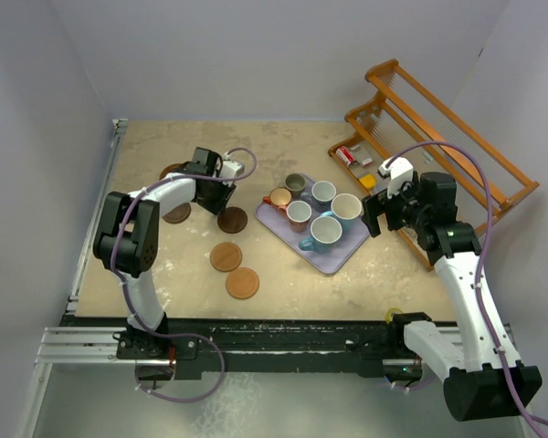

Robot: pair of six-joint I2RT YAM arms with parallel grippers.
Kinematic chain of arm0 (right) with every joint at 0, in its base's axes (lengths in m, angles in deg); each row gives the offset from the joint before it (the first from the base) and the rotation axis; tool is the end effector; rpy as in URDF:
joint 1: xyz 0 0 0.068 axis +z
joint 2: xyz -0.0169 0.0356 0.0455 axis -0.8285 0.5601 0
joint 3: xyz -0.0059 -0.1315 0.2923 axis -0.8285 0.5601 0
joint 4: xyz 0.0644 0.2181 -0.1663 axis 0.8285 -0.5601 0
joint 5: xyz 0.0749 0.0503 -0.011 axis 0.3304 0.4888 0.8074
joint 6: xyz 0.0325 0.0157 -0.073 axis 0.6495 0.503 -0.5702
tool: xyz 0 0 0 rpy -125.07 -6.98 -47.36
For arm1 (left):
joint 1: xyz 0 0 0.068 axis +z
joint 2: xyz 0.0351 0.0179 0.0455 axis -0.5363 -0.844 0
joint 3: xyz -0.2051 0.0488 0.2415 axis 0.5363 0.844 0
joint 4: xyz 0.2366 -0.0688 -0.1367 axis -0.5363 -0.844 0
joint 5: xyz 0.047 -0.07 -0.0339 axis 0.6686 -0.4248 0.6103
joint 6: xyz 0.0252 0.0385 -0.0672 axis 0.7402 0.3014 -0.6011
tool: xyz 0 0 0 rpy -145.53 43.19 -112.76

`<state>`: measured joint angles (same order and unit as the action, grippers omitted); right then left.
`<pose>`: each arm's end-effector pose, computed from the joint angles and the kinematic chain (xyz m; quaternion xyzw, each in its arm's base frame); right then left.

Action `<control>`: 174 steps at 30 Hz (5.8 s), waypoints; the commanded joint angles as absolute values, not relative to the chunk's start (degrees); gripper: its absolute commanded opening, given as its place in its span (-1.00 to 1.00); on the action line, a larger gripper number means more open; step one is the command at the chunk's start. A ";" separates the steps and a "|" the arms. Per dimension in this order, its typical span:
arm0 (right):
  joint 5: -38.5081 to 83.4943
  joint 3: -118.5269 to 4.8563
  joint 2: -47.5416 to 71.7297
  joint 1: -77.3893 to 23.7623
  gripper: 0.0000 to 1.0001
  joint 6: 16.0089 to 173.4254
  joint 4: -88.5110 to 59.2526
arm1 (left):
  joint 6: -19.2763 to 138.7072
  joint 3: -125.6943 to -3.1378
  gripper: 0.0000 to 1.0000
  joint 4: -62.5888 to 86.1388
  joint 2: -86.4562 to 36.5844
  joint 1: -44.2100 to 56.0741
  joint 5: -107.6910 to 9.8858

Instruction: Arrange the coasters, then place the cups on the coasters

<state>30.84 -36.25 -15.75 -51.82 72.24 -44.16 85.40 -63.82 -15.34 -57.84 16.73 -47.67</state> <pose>0.2201 0.0354 0.3654 -0.2163 0.8253 0.0678 0.5172 0.4175 -0.1263 0.1725 0.2634 0.9315 -0.0628 0.2427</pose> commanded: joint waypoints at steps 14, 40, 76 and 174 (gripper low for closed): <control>30.97 -36.53 -16.49 -51.72 1.00 71.64 -43.55 | 86.22 -66.97 -0.41 -16.09 -59.37 23.12 -47.23; 31.19 -36.53 -16.84 -51.72 1.00 71.60 -43.58 | 102.46 -48.64 0.30 -21.17 -38.24 18.08 -63.23; 31.95 -36.62 -17.21 -51.73 1.00 71.30 -43.79 | 109.36 -42.15 -0.11 -21.15 -42.29 22.03 -43.81; 31.74 -36.48 -16.79 -51.72 1.00 70.96 -43.97 | 108.17 -40.26 0.27 -22.01 -29.72 -1.85 -58.53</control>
